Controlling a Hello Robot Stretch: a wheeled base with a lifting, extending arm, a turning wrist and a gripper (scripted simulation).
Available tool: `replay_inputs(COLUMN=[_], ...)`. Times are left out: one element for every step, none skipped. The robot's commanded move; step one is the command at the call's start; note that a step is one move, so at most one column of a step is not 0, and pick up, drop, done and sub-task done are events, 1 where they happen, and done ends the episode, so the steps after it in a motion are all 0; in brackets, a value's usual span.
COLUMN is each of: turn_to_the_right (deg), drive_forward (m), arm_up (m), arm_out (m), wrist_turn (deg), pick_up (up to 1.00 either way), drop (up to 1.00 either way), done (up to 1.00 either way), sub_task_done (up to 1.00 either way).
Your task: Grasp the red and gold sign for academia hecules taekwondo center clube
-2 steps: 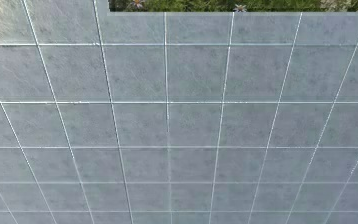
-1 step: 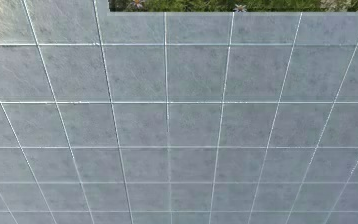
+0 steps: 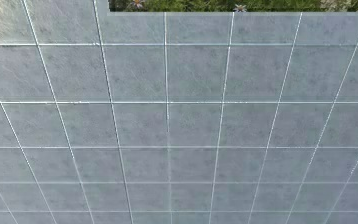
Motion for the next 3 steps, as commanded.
replay_inputs(turn_to_the_right=[0.0, 0.0, 0.0], drive_forward=[0.00, 0.00, 0.00], arm_up=[0.00, 0.00, -0.08], arm_out=[0.00, 0.00, 0.00], wrist_turn=[45.0, 27.0, 0.0], pick_up=[0.00, 0.00, 0.00], drop=[0.00, 0.00, 0.00], done=[0.00, 0.00, 0.00], sub_task_done=[0.00, 0.00, 0.00])
